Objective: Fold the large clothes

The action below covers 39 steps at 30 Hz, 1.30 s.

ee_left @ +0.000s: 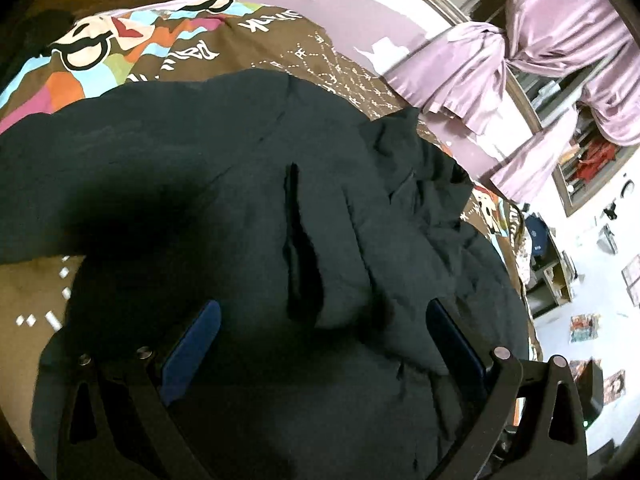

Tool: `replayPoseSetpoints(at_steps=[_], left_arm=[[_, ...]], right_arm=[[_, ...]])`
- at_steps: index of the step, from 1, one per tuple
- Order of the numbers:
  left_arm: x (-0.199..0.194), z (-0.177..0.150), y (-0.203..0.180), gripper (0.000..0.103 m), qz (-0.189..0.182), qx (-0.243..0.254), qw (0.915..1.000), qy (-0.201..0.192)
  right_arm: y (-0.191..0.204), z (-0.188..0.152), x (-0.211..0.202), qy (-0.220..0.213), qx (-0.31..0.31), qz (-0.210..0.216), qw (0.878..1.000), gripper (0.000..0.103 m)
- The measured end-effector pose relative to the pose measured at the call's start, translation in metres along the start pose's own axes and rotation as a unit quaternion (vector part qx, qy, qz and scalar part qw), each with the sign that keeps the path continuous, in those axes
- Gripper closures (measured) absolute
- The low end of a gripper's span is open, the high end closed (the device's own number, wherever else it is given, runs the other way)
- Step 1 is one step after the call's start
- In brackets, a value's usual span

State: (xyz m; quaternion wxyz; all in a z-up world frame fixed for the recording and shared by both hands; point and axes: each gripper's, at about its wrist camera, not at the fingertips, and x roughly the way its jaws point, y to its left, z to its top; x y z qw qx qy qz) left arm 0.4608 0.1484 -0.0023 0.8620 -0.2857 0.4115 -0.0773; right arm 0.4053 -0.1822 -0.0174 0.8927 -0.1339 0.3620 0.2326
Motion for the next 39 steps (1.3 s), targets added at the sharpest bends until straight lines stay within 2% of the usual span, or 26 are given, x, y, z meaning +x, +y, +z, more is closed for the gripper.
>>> replayPoseSetpoints(at_steps=[1, 2, 3, 4, 5, 6, 8, 10, 12, 15, 18, 22, 24, 27, 30, 32, 34, 35, 37, 39], left_arm=[[0.003, 0.0, 0.0, 0.009, 0.002, -0.004, 1.0, -0.003], [0.005, 0.001, -0.001, 0.028, 0.004, -0.005, 1.0, -0.002], [0.007, 0.002, -0.004, 0.055, -0.003, -0.002, 1.0, 0.001], [0.011, 0.002, -0.008, 0.064, 0.006, 0.007, 0.9999, 0.007], [0.015, 0.002, -0.01, 0.077, 0.024, 0.016, 0.9996, 0.007], [0.017, 0.001, -0.014, 0.095, 0.048, 0.029, 0.9984, 0.008], [0.013, 0.0, -0.015, 0.1, 0.06, 0.032, 0.9977, -0.006], [-0.003, -0.001, -0.021, 0.101, 0.067, 0.052, 0.9955, -0.042], [-0.024, -0.002, -0.029, 0.101, 0.082, 0.08, 0.9899, -0.083], [-0.048, -0.003, -0.028, 0.101, 0.106, 0.107, 0.9815, -0.117], [-0.041, -0.006, -0.015, 0.101, 0.14, 0.122, 0.9787, -0.089], [-0.015, -0.013, 0.007, 0.101, 0.167, 0.106, 0.9789, -0.05], [-0.006, -0.014, 0.016, 0.101, 0.167, 0.091, 0.9812, -0.033], [-0.001, -0.018, 0.023, 0.101, 0.164, 0.088, 0.9823, -0.022], [0.001, -0.02, 0.027, 0.1, 0.161, 0.082, 0.9834, -0.017], [-0.004, -0.018, 0.034, 0.098, 0.142, 0.066, 0.9875, -0.02], [-0.019, -0.017, 0.039, 0.098, 0.118, 0.045, 0.9912, -0.04], [-0.03, -0.017, 0.043, 0.095, 0.122, 0.033, 0.9907, -0.052], [-0.051, -0.017, 0.051, 0.079, 0.127, 0.01, 0.9895, -0.068], [-0.075, -0.017, 0.059, 0.032, 0.124, -0.007, 0.9881, -0.092]], right_arm=[[-0.004, -0.001, -0.003, -0.004, 0.009, -0.003, 1.0, 0.028], [-0.007, -0.002, -0.005, -0.007, 0.018, -0.005, 1.0, 0.028], [-0.01, -0.001, -0.005, -0.01, 0.027, -0.009, 1.0, 0.028], [-0.01, -0.005, -0.01, -0.012, 0.032, -0.012, 0.999, 0.027], [-0.012, -0.003, -0.011, -0.016, 0.037, -0.017, 0.999, 0.027], [-0.012, -0.003, -0.013, -0.019, 0.04, -0.022, 0.999, 0.027], [-0.014, 0.002, -0.016, -0.03, 0.044, -0.028, 0.998, 0.027], [-0.013, 0.01, -0.017, -0.04, 0.044, -0.034, 0.998, 0.027], [-0.012, 0.021, -0.023, -0.059, 0.048, -0.032, 0.997, 0.027], [-0.006, 0.042, -0.018, -0.068, 0.05, -0.031, 0.996, 0.016], [0.013, 0.065, 0.009, -0.039, 0.02, -0.039, 0.998, 0.016], [0.033, 0.078, 0.057, 0.003, 0.002, -0.033, 0.999, 0.016], [0.038, 0.073, 0.084, 0.036, -0.002, -0.034, 0.999, 0.016], [0.032, 0.062, 0.11, 0.072, 0.009, -0.018, 0.997, 0.007], [0.023, 0.055, 0.118, 0.077, 0.03, -0.001, 0.997, 0.003], [0.024, 0.053, 0.117, 0.072, 0.027, -0.005, 0.997, 0.003], [0.026, 0.049, 0.113, 0.063, 0.022, -0.01, 0.998, 0.002], [0.026, 0.048, 0.112, 0.059, 0.021, -0.012, 0.998, 0.002], [0.025, 0.047, 0.11, 0.056, 0.022, -0.013, 0.998, 0.001], [0.026, 0.046, 0.109, 0.055, 0.022, -0.014, 0.998, 0.001]])
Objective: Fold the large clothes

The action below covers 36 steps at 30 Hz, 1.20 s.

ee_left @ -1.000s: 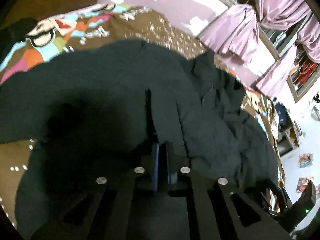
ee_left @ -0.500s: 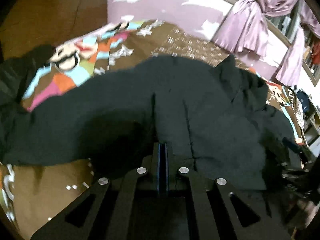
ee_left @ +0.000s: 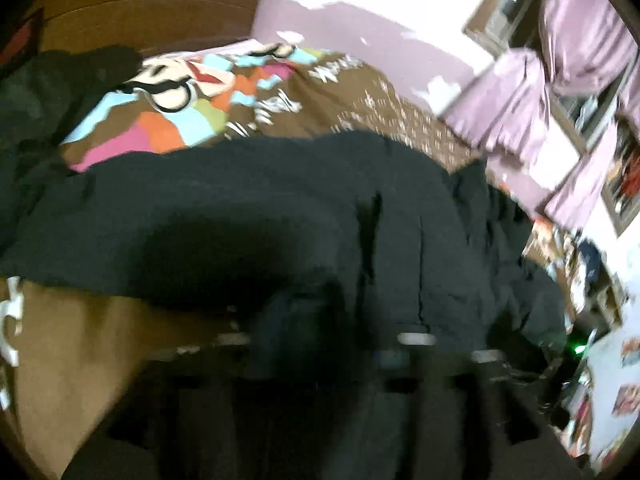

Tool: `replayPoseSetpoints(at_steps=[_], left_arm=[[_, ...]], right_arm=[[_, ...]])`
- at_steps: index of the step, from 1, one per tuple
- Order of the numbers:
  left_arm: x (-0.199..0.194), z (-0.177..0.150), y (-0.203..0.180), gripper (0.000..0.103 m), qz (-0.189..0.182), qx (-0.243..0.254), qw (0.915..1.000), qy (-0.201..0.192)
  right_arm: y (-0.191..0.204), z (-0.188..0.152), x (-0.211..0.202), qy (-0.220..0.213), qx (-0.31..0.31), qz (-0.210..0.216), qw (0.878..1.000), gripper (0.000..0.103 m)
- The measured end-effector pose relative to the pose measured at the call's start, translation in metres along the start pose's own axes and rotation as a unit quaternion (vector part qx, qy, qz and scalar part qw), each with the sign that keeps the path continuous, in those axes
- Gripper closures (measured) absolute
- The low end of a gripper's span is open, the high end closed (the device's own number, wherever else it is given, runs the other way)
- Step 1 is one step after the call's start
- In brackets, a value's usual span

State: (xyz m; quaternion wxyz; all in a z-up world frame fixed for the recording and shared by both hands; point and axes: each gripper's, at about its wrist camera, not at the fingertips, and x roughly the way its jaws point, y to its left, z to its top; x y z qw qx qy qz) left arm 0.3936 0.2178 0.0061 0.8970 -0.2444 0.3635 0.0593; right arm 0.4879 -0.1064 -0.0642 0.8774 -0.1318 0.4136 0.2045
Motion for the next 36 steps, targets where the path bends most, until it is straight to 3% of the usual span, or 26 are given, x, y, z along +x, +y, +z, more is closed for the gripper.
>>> replayPoseSetpoints(at_steps=[2, 5, 8, 11, 14, 20, 24, 28, 29, 30, 32, 36], left_arm=[[-0.025, 0.004, 0.017, 0.023, 0.01, -0.022, 0.999, -0.038], [-0.056, 0.01, 0.047, 0.02, 0.023, -0.035, 0.997, -0.064], [-0.077, 0.014, 0.079, 0.02, 0.093, -0.028, 0.9921, -0.08], [-0.098, 0.018, 0.115, 0.02, 0.166, -0.018, 0.98, -0.108], [-0.11, 0.023, 0.153, 0.02, 0.19, -0.055, 0.974, -0.111], [-0.116, 0.031, 0.21, 0.02, 0.17, -0.14, 0.967, -0.128], [-0.105, 0.037, 0.238, 0.02, 0.151, -0.206, 0.9587, -0.126], [-0.093, 0.048, 0.261, 0.022, 0.133, -0.243, 0.9532, -0.121], [-0.092, 0.048, 0.264, 0.036, 0.129, -0.249, 0.9522, -0.121], [-0.089, 0.049, 0.266, 0.065, 0.131, -0.251, 0.9522, -0.114], [-0.087, 0.05, 0.263, 0.089, 0.15, -0.243, 0.9531, -0.099], [-0.1, 0.052, 0.228, 0.098, 0.208, -0.182, 0.9534, -0.121]], right_arm=[[0.003, 0.0, -0.001, -0.001, -0.001, -0.003, 1.0, 0.0], [0.01, -0.001, -0.002, -0.005, -0.011, -0.026, 1.0, 0.0], [0.016, 0.002, -0.006, -0.007, -0.027, -0.046, 0.999, 0.0], [0.016, 0.013, -0.021, -0.015, -0.015, -0.057, 0.998, 0.0], [0.023, 0.034, -0.044, -0.048, 0.011, -0.028, 0.998, 0.0], [0.089, 0.073, -0.055, -0.079, -0.036, 0.05, 0.995, 0.0], [0.133, 0.064, -0.012, -0.038, -0.102, 0.03, 0.994, 0.0], [0.133, 0.046, 0.0, -0.055, -0.083, 0.033, 0.994, 0.0], [0.133, 0.045, 0.001, -0.056, -0.082, 0.034, 0.994, 0.0], [0.132, 0.046, 0.002, -0.056, -0.082, 0.035, 0.994, 0.0], [0.132, 0.046, 0.001, -0.058, -0.08, 0.036, 0.994, 0.0], [0.12, 0.049, -0.022, -0.08, -0.068, 0.065, 0.992, 0.0]])
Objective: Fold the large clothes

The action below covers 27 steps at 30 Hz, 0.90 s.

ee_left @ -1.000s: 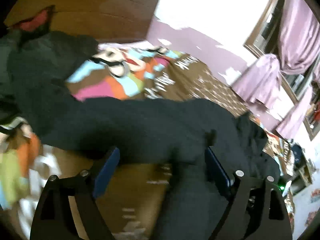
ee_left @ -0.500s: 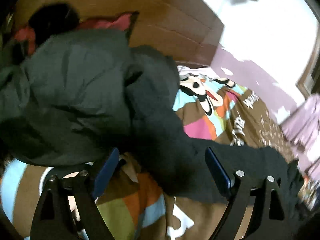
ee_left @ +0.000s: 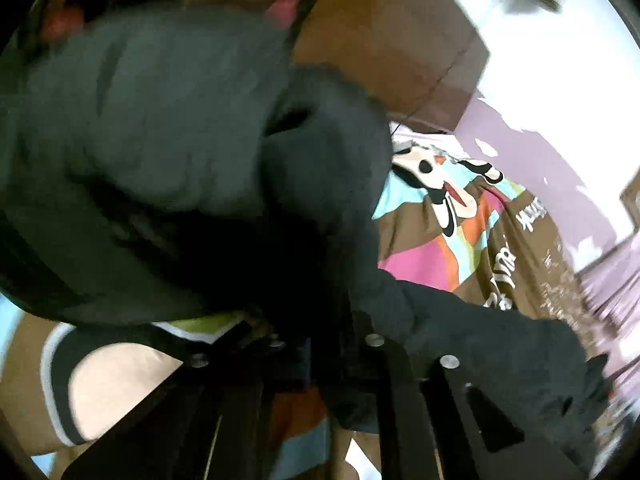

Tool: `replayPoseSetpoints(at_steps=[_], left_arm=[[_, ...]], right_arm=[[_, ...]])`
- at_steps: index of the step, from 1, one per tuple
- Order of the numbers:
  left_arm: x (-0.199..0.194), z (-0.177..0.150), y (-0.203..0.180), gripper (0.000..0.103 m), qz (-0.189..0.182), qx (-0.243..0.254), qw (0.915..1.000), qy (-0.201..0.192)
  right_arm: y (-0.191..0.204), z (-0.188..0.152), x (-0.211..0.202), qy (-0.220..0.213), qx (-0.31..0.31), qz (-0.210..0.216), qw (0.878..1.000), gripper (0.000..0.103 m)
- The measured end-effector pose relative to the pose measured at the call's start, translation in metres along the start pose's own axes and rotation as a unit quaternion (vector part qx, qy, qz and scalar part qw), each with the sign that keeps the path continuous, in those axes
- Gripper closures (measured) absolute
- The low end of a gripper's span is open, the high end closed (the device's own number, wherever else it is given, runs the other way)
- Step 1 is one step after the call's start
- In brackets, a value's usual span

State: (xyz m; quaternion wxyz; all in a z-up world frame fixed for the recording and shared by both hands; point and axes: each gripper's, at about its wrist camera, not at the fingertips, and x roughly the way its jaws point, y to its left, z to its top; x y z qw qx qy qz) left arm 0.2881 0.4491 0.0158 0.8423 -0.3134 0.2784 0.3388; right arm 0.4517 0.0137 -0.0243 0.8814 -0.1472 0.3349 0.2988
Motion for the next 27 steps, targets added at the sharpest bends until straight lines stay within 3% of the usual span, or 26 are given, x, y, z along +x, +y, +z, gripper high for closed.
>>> replayPoseSetpoints(at_steps=[4, 7, 11, 14, 17, 19, 22, 24, 27], left_arm=[[-0.055, 0.0, -0.043, 0.099, -0.012, 0.078, 0.993, -0.088], [-0.101, 0.001, -0.085, 0.099, -0.059, 0.139, 0.977, -0.151], [-0.163, -0.011, -0.146, 0.099, -0.152, 0.219, 0.9427, -0.201], [-0.203, -0.032, -0.191, 0.099, -0.218, 0.279, 0.9088, -0.22], [-0.23, -0.058, -0.228, 0.099, -0.288, 0.318, 0.8792, -0.207], [-0.241, -0.084, -0.255, 0.099, -0.335, 0.346, 0.858, -0.178], [-0.239, -0.122, -0.293, 0.099, -0.382, 0.375, 0.8357, -0.123], [-0.231, -0.148, -0.319, 0.1, -0.398, 0.391, 0.8244, -0.094], [-0.211, -0.188, -0.354, 0.1, -0.406, 0.412, 0.8152, -0.039]], right_arm=[[-0.019, 0.012, -0.036, -0.036, 0.007, -0.008, 0.999, 0.0], [-0.04, 0.016, -0.057, -0.056, 0.039, -0.012, 0.998, 0.0], [-0.073, 0.013, -0.077, -0.067, 0.106, -0.007, 0.992, 0.0], [-0.097, 0.008, -0.093, -0.075, 0.15, -0.004, 0.986, 0.0], [-0.122, -0.001, -0.108, -0.094, 0.195, 0.007, 0.976, 0.0], [-0.14, -0.008, -0.119, -0.103, 0.232, 0.013, 0.967, 0.0], [-0.172, -0.022, -0.133, -0.111, 0.295, 0.024, 0.949, 0.0], [-0.196, -0.034, -0.142, -0.119, 0.339, 0.036, 0.932, 0.0], [-0.226, -0.052, -0.151, -0.125, 0.387, 0.057, 0.912, 0.0]])
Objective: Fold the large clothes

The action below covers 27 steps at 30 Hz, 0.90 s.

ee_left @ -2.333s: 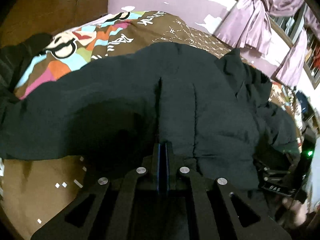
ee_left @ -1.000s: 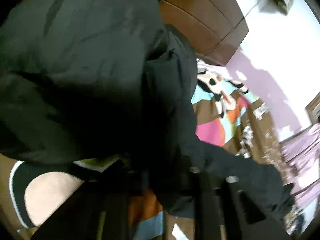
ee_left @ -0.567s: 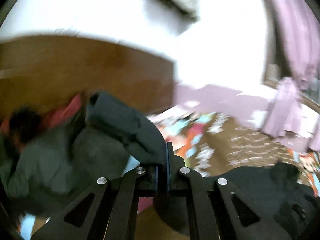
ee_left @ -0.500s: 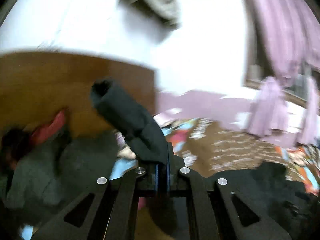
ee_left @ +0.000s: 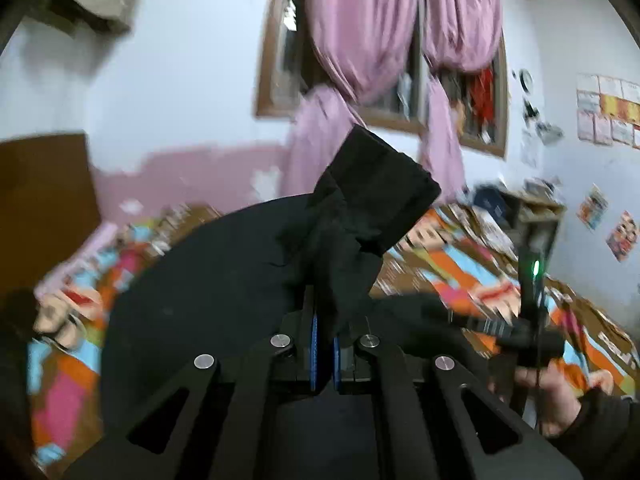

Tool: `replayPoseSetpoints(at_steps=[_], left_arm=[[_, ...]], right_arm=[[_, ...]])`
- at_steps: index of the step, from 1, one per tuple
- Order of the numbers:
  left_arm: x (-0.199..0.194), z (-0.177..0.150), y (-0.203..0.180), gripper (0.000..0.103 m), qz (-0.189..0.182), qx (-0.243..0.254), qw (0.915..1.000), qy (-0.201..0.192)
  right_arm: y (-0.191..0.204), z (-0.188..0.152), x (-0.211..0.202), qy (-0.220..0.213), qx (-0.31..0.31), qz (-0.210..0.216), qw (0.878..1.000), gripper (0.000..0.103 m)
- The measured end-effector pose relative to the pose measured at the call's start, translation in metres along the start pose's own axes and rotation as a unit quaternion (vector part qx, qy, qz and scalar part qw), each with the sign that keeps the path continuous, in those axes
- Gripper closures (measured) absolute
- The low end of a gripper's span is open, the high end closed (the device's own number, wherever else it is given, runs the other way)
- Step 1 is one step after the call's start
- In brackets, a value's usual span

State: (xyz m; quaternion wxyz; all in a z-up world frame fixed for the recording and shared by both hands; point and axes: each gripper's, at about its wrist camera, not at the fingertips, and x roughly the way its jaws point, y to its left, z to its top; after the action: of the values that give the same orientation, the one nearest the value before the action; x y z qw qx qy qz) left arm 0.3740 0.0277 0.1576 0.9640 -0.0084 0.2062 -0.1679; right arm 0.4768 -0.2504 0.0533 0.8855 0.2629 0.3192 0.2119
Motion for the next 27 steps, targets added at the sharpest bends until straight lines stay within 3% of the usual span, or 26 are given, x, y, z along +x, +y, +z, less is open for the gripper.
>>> replayPoseSetpoints(at_steps=[2, 6, 11, 14, 16, 17, 19, 21, 22, 27], left_arm=[[0.029, -0.014, -0.011, 0.1, -0.019, -0.007, 0.9992, 0.033], [0.081, -0.055, -0.035, 0.1, -0.048, -0.016, 0.9932, 0.104], [0.116, -0.102, -0.055, 0.1, -0.05, -0.005, 0.9832, 0.175], [0.12, -0.13, -0.058, 0.1, -0.044, -0.012, 0.9799, 0.194], [0.122, -0.136, -0.055, 0.1, -0.045, -0.021, 0.9801, 0.192], [0.122, -0.137, -0.053, 0.1, -0.045, -0.024, 0.9801, 0.192], [0.118, -0.138, -0.055, 0.1, -0.048, -0.025, 0.9801, 0.191], [0.114, -0.139, -0.06, 0.1, -0.05, -0.025, 0.9805, 0.189], [0.111, -0.139, -0.063, 0.1, -0.05, -0.027, 0.9802, 0.189], [0.1, -0.136, -0.067, 0.092, -0.056, -0.028, 0.9773, 0.202]], right_arm=[[-0.023, 0.004, -0.006, 0.013, 0.034, 0.002, 0.999, 0.0], [-0.063, 0.005, -0.013, 0.051, 0.098, 0.056, 0.992, 0.0], [-0.088, -0.017, -0.012, 0.097, 0.134, 0.102, 0.981, 0.001], [-0.086, -0.027, -0.004, 0.118, 0.118, 0.095, 0.981, 0.017], [-0.078, -0.031, 0.001, 0.128, 0.094, 0.076, 0.984, 0.038], [-0.074, -0.033, 0.004, 0.137, 0.088, 0.074, 0.984, 0.042], [-0.068, -0.037, 0.012, 0.153, 0.08, 0.079, 0.982, 0.071], [-0.064, -0.043, 0.022, 0.177, 0.086, 0.093, 0.976, 0.083], [-0.062, -0.046, 0.025, 0.181, 0.086, 0.09, 0.976, 0.095], [-0.054, -0.048, 0.009, 0.143, 0.054, 0.085, 0.985, 0.098]])
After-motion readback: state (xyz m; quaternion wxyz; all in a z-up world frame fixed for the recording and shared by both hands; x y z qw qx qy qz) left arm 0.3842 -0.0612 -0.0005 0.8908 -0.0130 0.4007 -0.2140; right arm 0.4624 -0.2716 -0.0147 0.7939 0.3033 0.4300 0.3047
